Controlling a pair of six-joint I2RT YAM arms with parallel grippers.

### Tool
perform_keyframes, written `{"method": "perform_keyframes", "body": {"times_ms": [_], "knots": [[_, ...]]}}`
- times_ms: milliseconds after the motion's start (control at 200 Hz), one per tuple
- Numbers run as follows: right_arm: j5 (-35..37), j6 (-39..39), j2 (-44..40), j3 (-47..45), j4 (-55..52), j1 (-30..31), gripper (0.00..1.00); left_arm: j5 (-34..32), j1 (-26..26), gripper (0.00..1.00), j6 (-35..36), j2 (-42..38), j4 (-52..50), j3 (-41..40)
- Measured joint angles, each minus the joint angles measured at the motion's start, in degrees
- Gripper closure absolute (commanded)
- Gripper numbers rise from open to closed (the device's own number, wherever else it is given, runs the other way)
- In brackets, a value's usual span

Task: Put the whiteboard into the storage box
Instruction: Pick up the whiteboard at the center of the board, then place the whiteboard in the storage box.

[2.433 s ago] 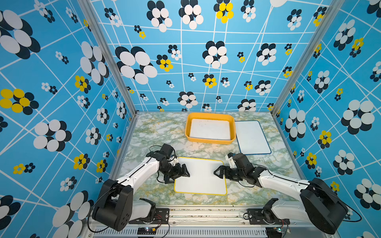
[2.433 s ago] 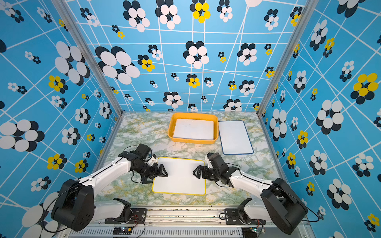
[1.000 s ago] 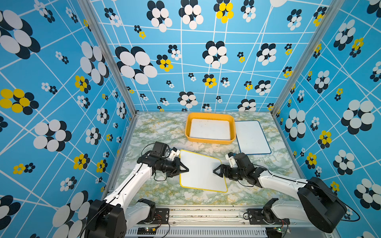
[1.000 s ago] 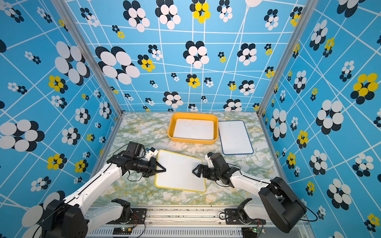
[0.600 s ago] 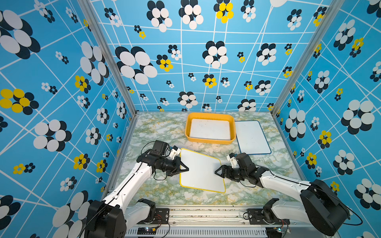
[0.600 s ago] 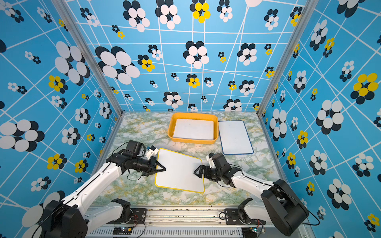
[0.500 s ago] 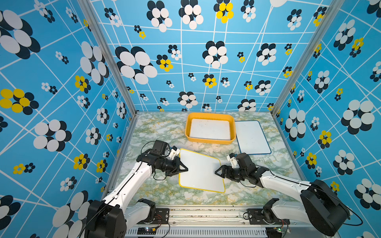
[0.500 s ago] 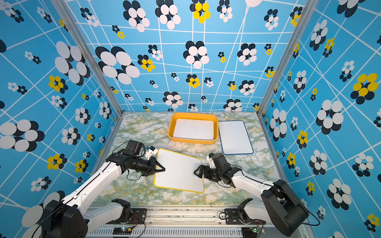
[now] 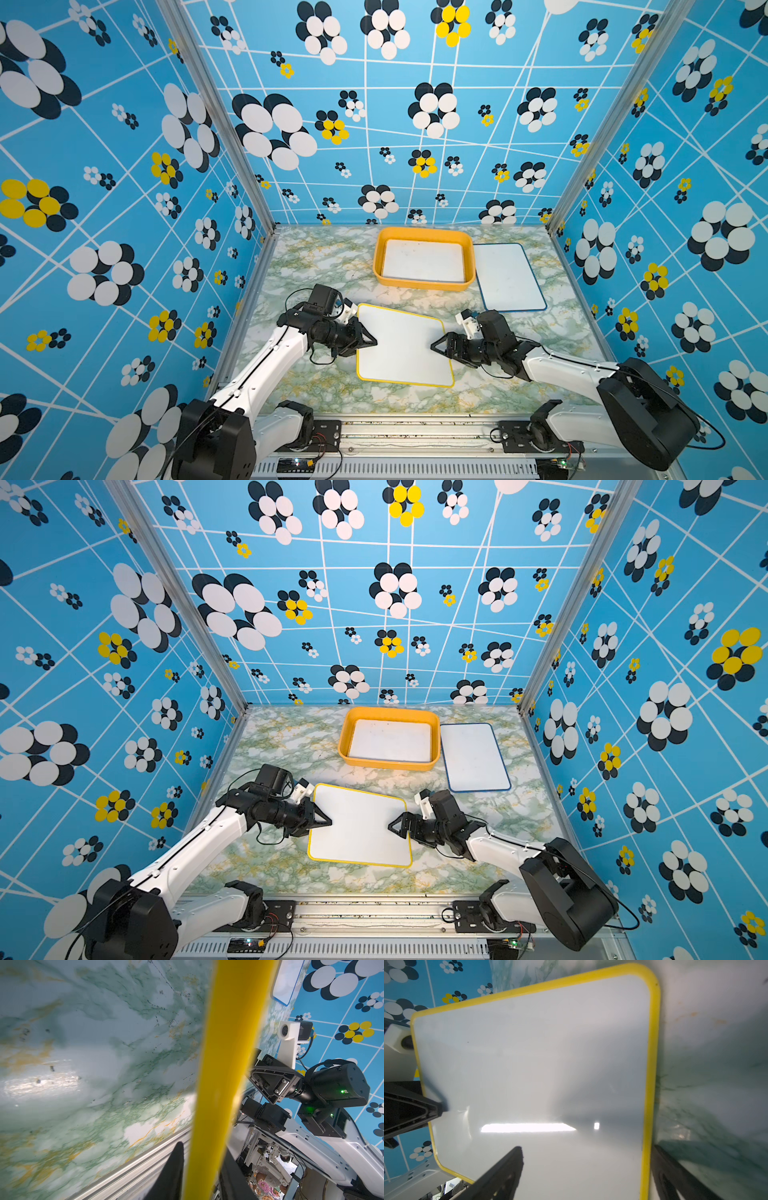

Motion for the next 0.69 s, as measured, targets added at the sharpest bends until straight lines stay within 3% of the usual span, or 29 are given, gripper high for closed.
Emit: {"method": "perform_keyframes", "body": {"times_ms": [310, 415, 600, 695], "knots": [[-0.22, 0.74, -0.07, -0.68, 1.62, 0.00, 0.01, -1.77, -1.44, 0.68, -4.33, -1.75, 4.76, -1.60], [-0.22, 0.76, -0.07, -0.76, 1.73, 0.00, 0.02, -3.23, -2.01, 0.77, -4.76, -2.80, 4.57, -1.68], [-0.39, 1.44, -0.24, -0.94, 1.88, 0.00, 0.02, -5.16, -2.27, 0.80, -4.68, -5.70, 3.78, -1.77], [-0.68, 1.68, -0.48, -1.03, 1.64, 0.00, 0.02, -4.83, -2.29, 0.92, -4.28, -6.73, 4.17, -1.73]]}}
